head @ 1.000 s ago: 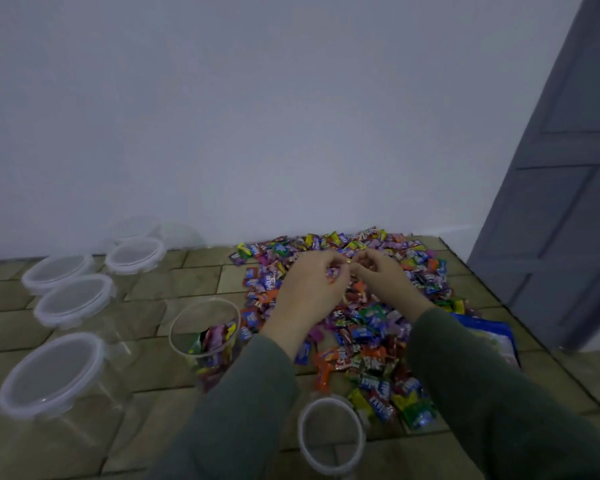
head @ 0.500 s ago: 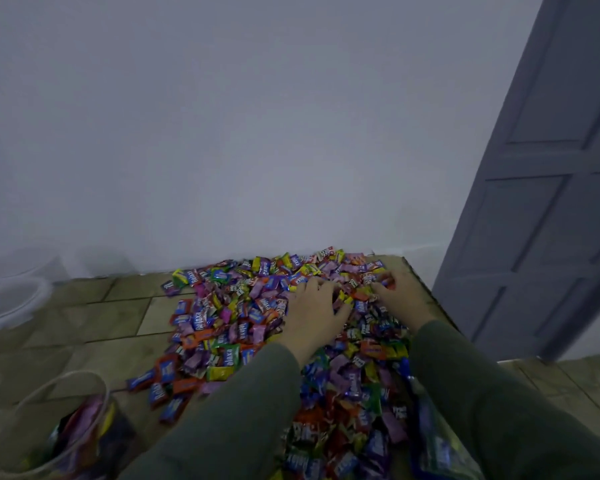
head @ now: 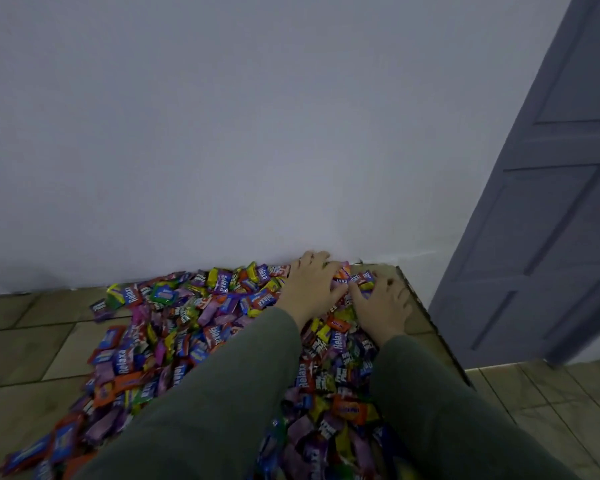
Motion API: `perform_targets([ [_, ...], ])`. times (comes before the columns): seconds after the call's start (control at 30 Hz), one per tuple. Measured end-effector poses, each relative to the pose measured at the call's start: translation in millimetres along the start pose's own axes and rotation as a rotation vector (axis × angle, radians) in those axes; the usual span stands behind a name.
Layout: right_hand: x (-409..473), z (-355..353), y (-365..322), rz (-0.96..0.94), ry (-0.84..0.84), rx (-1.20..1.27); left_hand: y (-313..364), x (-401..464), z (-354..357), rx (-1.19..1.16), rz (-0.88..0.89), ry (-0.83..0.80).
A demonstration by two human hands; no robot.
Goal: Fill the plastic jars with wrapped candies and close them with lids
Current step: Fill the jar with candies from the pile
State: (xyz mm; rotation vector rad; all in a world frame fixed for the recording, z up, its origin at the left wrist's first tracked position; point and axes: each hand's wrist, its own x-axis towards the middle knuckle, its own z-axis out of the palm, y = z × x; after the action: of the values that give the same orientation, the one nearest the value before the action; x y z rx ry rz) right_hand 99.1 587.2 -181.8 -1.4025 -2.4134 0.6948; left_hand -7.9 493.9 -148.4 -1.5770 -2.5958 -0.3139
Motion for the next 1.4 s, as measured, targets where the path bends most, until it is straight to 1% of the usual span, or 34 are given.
perform_targets([
  [0.07,7.7,2.9,-0.4,-0.029,-0.019,-0.005,-8.0,13.5,5.9,0.068,0.059,-0.028],
  [0.17,18.0,7.5,-2.9,-0.096,-0.070,-0.056,-21.1,23.9,15.3,0.124,0.088,-0.100],
  [0.23,24.6,11.3,-4.8,-0.137,-0.098,-0.077,-25.8,25.1,20.5,0.120,0.094,-0.128],
  [0.33,32.2,14.7,-8.9,-0.211,-0.132,-0.111,-31.3,27.8,22.4,0.043,0.075,-0.171],
  [0.43,35.7,16.2,-13.1,-0.307,-0.126,-0.117,-36.7,27.5,21.8,-0.004,0.057,-0.193],
  [0.57,37.9,20.8,-18.1,-0.353,-0.102,-0.150,-46.3,19.6,19.1,0.002,0.049,-0.178],
  [0.8,34.1,29.9,-26.9,-0.396,-0.039,-0.113,-57.9,11.6,9.1,0.020,0.023,-0.216],
  [0.93,32.7,33.2,-33.4,-0.491,-0.061,-0.066,-64.3,10.0,2.3,0.017,-0.001,-0.236],
  [1.0,31.6,34.0,-37.4,-0.532,-0.077,-0.125,-64.4,8.6,-1.3,0.040,0.002,-0.220],
  [1.07,30.6,35.4,-41.7,-0.521,-0.085,-0.170,-64.0,6.6,-3.1,0.064,0.014,-0.180],
  [1.17,29.3,40.2,-46.1,-0.501,-0.054,-0.147,-66.3,3.3,-3.4,0.044,0.013,-0.095],
  [1.3,28.1,39.6,-49.6,-0.541,-0.020,-0.007,-70.0,0.0,-2.8,-0.012,-0.005,0.006],
  [1.4,24.6,37.8,-52.6,-0.548,-0.088,0.169,-69.5,-1.2,-8.6,-0.069,-0.046,0.074],
])
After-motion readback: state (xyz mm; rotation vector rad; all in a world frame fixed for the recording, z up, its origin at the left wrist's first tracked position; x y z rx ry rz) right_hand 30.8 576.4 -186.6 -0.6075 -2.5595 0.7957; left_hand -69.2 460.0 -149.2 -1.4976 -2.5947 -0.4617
